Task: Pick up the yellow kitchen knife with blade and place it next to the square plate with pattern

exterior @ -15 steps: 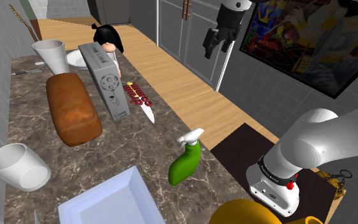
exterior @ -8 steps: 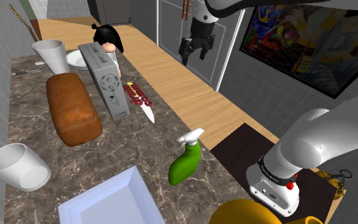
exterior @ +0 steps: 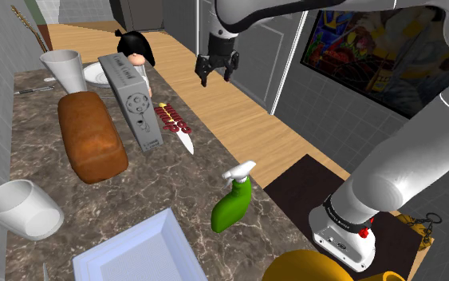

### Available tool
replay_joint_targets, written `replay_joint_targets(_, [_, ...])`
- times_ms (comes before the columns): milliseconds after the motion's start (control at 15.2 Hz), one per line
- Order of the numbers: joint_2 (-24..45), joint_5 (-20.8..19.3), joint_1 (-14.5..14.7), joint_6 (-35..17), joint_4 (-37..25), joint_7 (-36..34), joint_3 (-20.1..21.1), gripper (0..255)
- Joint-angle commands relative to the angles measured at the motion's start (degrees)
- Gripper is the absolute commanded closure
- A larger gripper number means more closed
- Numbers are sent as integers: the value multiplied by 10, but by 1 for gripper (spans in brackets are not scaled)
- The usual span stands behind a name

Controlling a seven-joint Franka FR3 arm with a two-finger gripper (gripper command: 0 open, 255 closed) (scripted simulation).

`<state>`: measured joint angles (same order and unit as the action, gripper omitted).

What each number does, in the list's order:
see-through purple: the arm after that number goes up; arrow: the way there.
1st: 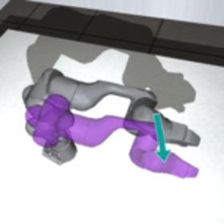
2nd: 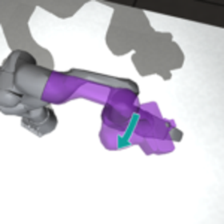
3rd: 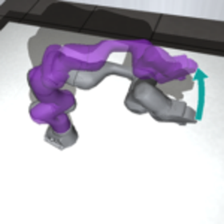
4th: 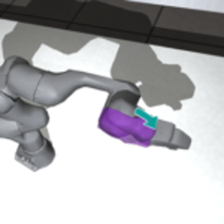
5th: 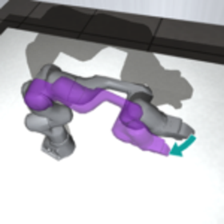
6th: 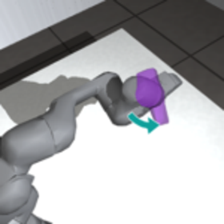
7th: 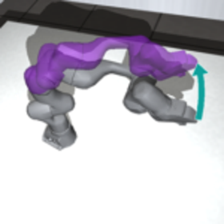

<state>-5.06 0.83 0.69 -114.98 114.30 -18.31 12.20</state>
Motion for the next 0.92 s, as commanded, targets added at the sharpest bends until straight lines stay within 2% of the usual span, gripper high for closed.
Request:
replay_joint_targets(0, [47, -4, 3, -14, -29, -17, 6, 0])
replay_joint_targets(462, [208, -22, 23, -21, -172, -68, 14, 0])
replay_joint_targets(858, [360, -35, 50, 4, -341, -101, 10, 0])
